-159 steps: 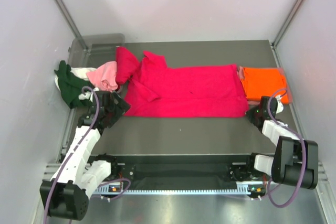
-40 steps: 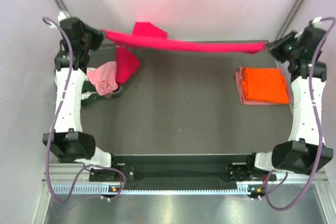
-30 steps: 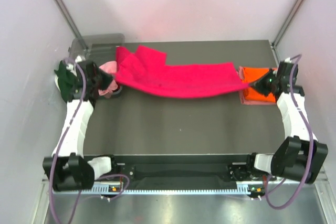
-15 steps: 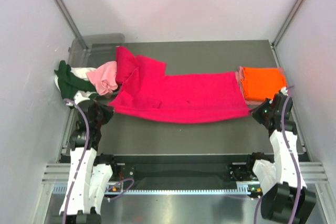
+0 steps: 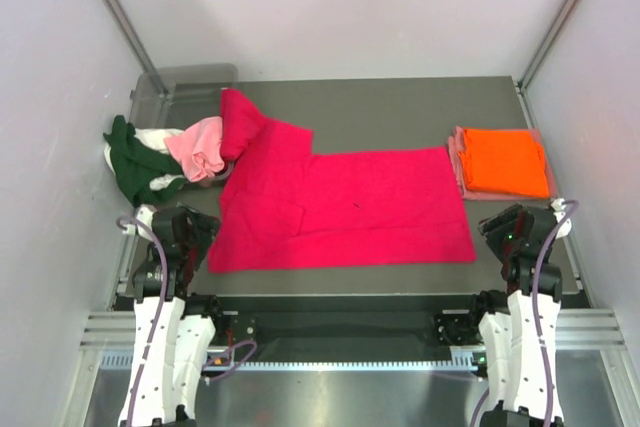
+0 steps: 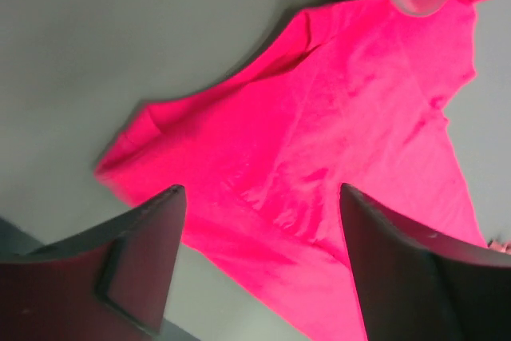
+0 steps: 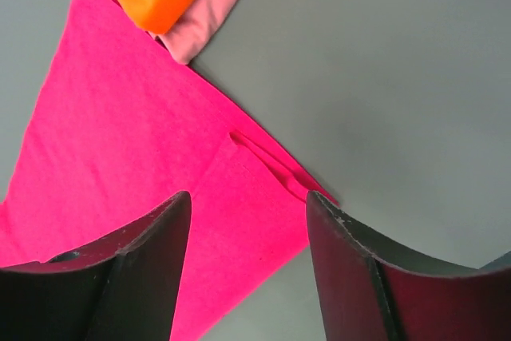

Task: Fold and stack the t-shirts
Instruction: Fold the tshirt

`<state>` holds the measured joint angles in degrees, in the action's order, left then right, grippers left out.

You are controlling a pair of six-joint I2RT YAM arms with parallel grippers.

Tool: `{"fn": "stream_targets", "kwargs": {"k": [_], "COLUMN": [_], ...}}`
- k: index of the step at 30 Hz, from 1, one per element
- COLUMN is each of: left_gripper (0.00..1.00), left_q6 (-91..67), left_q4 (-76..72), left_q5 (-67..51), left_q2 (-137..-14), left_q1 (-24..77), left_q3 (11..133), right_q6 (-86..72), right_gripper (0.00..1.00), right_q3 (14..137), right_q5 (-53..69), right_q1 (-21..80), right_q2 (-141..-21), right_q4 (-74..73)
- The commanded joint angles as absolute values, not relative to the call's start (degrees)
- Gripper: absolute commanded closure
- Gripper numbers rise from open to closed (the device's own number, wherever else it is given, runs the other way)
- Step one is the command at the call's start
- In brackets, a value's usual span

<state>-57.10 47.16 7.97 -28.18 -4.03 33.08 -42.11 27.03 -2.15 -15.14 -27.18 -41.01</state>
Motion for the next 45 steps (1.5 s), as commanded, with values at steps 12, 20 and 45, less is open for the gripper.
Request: {"fn": "stream_targets", "kwargs": {"k": [12, 20, 45], "left_gripper": [0.11, 0.15, 0.09], "left_q6": [-39.7, -37.5, -23.5], "left_q4": [35.8, 21.9, 36.4], "left_q5": [-7.5, -13.8, 29.7], "left_q2": [-39.3, -53.0, -112.8], "left_q1": [-4.1, -3.3, 16.0], "left_q3": [44.1, 45.5, 98.9], "right_q6": [-25.0, -22.0, -24.3], "right_gripper": [0.48, 0.55, 0.64], "right_q3": [37.4, 42.4, 64.6], "right_q5": [15.3, 14.6, 11.8], "right_q1": [-14.3, -10.9, 5.4], "right_q2": [-39.3, -53.9, -86.6], "right_q4": [-29.3, -23.5, -15.9]}}
